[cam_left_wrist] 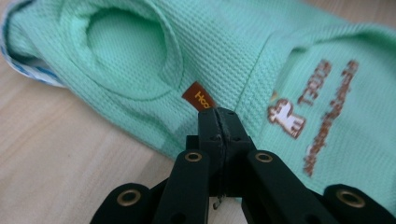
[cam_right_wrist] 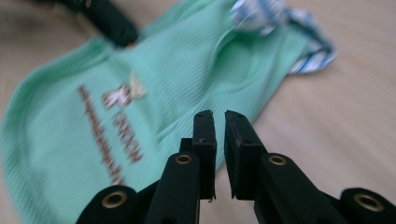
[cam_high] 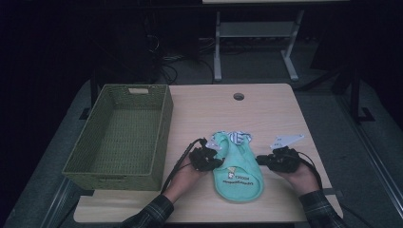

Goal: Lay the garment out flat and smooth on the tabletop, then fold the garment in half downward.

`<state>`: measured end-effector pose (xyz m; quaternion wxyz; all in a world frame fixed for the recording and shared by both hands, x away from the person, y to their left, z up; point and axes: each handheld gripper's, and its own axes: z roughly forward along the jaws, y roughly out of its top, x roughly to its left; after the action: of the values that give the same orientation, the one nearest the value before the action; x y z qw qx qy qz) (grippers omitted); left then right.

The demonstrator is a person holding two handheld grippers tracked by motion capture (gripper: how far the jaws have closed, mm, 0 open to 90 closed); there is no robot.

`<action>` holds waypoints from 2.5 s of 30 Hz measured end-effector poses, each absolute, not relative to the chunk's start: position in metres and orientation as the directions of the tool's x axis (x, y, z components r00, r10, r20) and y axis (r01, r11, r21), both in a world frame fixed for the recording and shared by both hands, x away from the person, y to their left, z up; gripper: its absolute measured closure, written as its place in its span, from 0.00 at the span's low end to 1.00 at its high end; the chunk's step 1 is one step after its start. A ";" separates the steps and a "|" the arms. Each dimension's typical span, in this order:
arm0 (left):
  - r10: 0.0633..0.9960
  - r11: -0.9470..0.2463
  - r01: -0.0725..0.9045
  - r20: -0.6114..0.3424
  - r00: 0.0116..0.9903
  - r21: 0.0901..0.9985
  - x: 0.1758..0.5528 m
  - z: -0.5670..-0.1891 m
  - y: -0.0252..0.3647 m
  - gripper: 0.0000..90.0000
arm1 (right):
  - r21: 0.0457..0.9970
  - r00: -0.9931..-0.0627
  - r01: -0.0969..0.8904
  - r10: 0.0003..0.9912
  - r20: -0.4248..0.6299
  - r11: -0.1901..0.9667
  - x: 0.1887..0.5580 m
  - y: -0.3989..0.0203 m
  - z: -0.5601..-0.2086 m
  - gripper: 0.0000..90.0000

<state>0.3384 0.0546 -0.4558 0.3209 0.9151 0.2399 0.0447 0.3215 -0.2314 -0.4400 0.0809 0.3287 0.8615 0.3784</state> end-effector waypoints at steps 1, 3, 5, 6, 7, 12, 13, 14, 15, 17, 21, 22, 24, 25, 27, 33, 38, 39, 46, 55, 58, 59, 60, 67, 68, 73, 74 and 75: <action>0.465 -0.684 0.405 -0.065 0.883 0.606 0.338 -0.458 0.054 0.99 | 0.715 -0.766 0.508 0.632 0.119 0.481 0.326 -0.232 -0.439 0.91; 0.466 -0.678 0.407 -0.070 0.882 0.612 0.338 -0.458 0.055 0.99 | 0.719 -0.763 0.509 0.634 0.124 0.473 0.331 -0.232 -0.438 0.91; 0.460 -0.683 0.403 -0.069 0.885 0.609 0.338 -0.458 0.055 0.99 | 0.719 -0.750 0.516 0.652 0.116 0.465 0.347 -0.229 -0.438 0.90; 0.460 -0.683 0.402 -0.069 0.885 0.610 0.338 -0.458 0.055 0.99 | 0.719 -0.750 0.516 0.652 0.116 0.465 0.347 -0.229 -0.438 0.90; 0.459 -0.685 0.398 -0.062 0.886 0.611 0.338 -0.458 0.055 0.99 | 0.719 -0.745 0.522 0.655 0.123 0.459 0.353 -0.228 -0.438 0.90; 0.457 -0.686 0.394 -0.059 0.887 0.612 0.337 -0.459 0.056 1.00 | 0.716 -0.727 0.535 0.676 0.119 0.449 0.388 -0.220 -0.441 0.90; 0.457 -0.685 0.395 -0.061 0.887 0.612 0.338 -0.459 0.056 1.00 | 0.718 -0.727 0.534 0.676 0.120 0.446 0.393 -0.219 -0.442 0.90; 0.457 -0.685 0.395 -0.061 0.887 0.612 0.338 -0.459 0.056 1.00 | 0.718 -0.727 0.534 0.676 0.120 0.446 0.393 -0.219 -0.442 0.90; 0.456 -0.685 0.396 -0.064 0.888 0.612 0.338 -0.459 0.056 1.00 | 0.713 -0.718 0.546 0.684 0.128 0.439 0.401 -0.215 -0.444 0.88; 0.455 -0.684 0.397 -0.066 0.888 0.612 0.338 -0.459 0.056 1.00 | 0.712 -0.719 0.546 0.683 0.128 0.441 0.404 -0.213 -0.445 0.88; 0.456 -0.682 0.400 -0.071 0.887 0.612 0.339 -0.459 0.057 1.00 | 0.682 -0.714 0.568 0.688 0.129 0.461 0.417 -0.202 -0.455 0.88; 0.456 -0.685 0.398 -0.067 0.888 0.610 0.338 -0.459 0.056 1.00 | 0.673 -0.712 0.570 0.692 0.119 0.471 0.419 -0.201 -0.458 0.88; 0.458 -0.683 0.399 -0.067 0.887 0.611 0.338 -0.459 0.056 1.00 | 0.666 -0.710 0.576 0.694 0.121 0.473 0.420 -0.200 -0.460 0.89; 0.461 -0.677 0.403 -0.072 0.884 0.615 0.338 -0.459 0.056 1.00 | 0.660 -0.713 0.578 0.691 0.122 0.480 0.421 -0.198 -0.465 0.96; 0.461 -0.678 0.403 -0.071 0.884 0.615 0.338 -0.459 0.056 1.00 | 0.655 -0.717 0.571 0.689 0.106 0.494 0.420 -0.197 -0.466 0.99; 0.457 -0.685 0.396 -0.063 0.887 0.611 0.338 -0.459 0.056 1.00 | 0.667 -0.704 0.554 0.708 0.055 0.498 0.421 -0.204 -0.456 1.00; 0.456 -0.688 0.393 -0.059 0.888 0.610 0.338 -0.459 0.056 1.00 | 0.659 -0.686 0.553 0.728 0.012 0.510 0.427 -0.212 -0.456 1.00; 0.455 -0.687 0.393 -0.060 0.888 0.611 0.338 -0.459 0.056 1.00 | 0.648 -0.676 0.571 0.737 0.022 0.504 0.430 -0.217 -0.462 1.00; 0.463 -0.684 0.394 -0.053 0.885 0.614 0.343 -0.459 0.055 0.98 | 0.675 -0.678 0.563 0.734 0.046 0.477 0.426 -0.221 -0.465 1.00; 0.489 -0.656 0.417 -0.067 0.870 0.629 0.352 -0.452 0.061 0.81 | 0.730 -0.694 0.528 0.716 0.076 0.434 0.406 -0.230 -0.444 0.92; 0.494 -0.648 0.421 -0.071 0.866 0.635 0.354 -0.450 0.062 0.73 | 0.737 -0.694 0.529 0.714 0.091 0.421 0.404 -0.231 -0.441 0.90; 0.497 -0.648 0.420 -0.066 0.865 0.635 0.358 -0.447 0.064 0.71 | 0.742 -0.698 0.524 0.710 0.092 0.418 0.404 -0.232 -0.440 0.88; 0.497 -0.648 0.420 -0.066 0.865 0.635 0.358 -0.447 0.064 0.69 | 0.742 -0.698 0.524 0.710 0.092 0.418 0.404 -0.232 -0.440 0.88; 0.512 -0.631 0.435 -0.076 0.856 0.642 0.378 -0.435 0.069 0.59 | 0.747 -0.695 0.525 0.711 0.101 0.407 0.407 -0.232 -0.438 0.81; 0.514 -0.631 0.436 -0.076 0.855 0.642 0.381 -0.434 0.069 0.58 | 0.744 -0.693 0.530 0.713 0.104 0.407 0.407 -0.231 -0.438 0.81; 0.533 -0.617 0.439 -0.063 0.844 0.653 0.396 -0.429 0.071 0.56 | 0.745 -0.691 0.532 0.715 0.105 0.404 0.410 -0.228 -0.440 0.78; 0.533 -0.617 0.439 -0.063 0.844 0.653 0.396 -0.429 0.071 0.56 | 0.745 -0.691 0.532 0.715 0.105 0.404 0.410 -0.228 -0.440 0.78; 0.538 -0.616 0.436 -0.054 0.841 0.656 0.402 -0.428 0.071 0.55 | 0.745 -0.688 0.534 0.717 0.108 0.401 0.411 -0.228 -0.441 0.77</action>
<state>0.4017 0.0711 -0.4276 0.3439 0.8958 0.2718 0.0740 0.4115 -0.2283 -0.4409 0.1156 0.3774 0.8288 0.3965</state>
